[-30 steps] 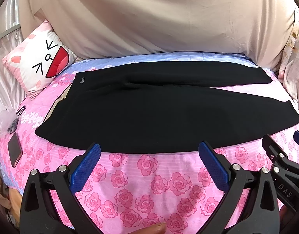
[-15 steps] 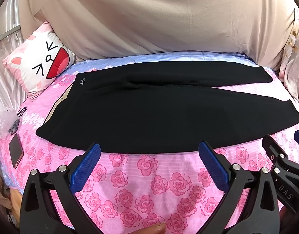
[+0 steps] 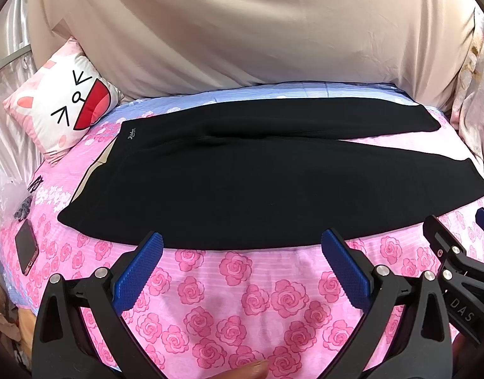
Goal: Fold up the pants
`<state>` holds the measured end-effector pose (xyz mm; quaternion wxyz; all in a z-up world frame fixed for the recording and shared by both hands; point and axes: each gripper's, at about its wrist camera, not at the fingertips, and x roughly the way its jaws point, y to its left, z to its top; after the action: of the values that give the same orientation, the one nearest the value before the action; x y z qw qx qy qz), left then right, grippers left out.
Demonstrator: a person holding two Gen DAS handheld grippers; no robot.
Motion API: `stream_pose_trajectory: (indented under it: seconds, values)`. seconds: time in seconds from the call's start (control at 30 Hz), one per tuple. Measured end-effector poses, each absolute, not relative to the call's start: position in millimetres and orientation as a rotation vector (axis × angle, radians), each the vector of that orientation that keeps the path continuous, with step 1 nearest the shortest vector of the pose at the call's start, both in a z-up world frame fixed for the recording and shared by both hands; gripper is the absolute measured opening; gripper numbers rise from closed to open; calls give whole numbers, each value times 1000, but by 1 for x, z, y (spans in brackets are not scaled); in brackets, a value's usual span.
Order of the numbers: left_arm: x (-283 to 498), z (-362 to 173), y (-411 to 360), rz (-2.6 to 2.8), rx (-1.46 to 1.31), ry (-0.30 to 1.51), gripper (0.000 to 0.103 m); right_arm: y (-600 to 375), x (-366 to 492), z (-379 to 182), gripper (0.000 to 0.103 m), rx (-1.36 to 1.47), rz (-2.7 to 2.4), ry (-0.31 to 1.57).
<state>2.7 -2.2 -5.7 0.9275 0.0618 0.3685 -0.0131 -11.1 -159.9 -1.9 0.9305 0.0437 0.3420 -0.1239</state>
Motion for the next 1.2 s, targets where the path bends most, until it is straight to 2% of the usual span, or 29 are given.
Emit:
stream_pose_trajectory:
  seconds: [1.2]
  values:
    - [8,-7,-2,-7,145,754,98,-158,-7,-6,98,84,-248,708]
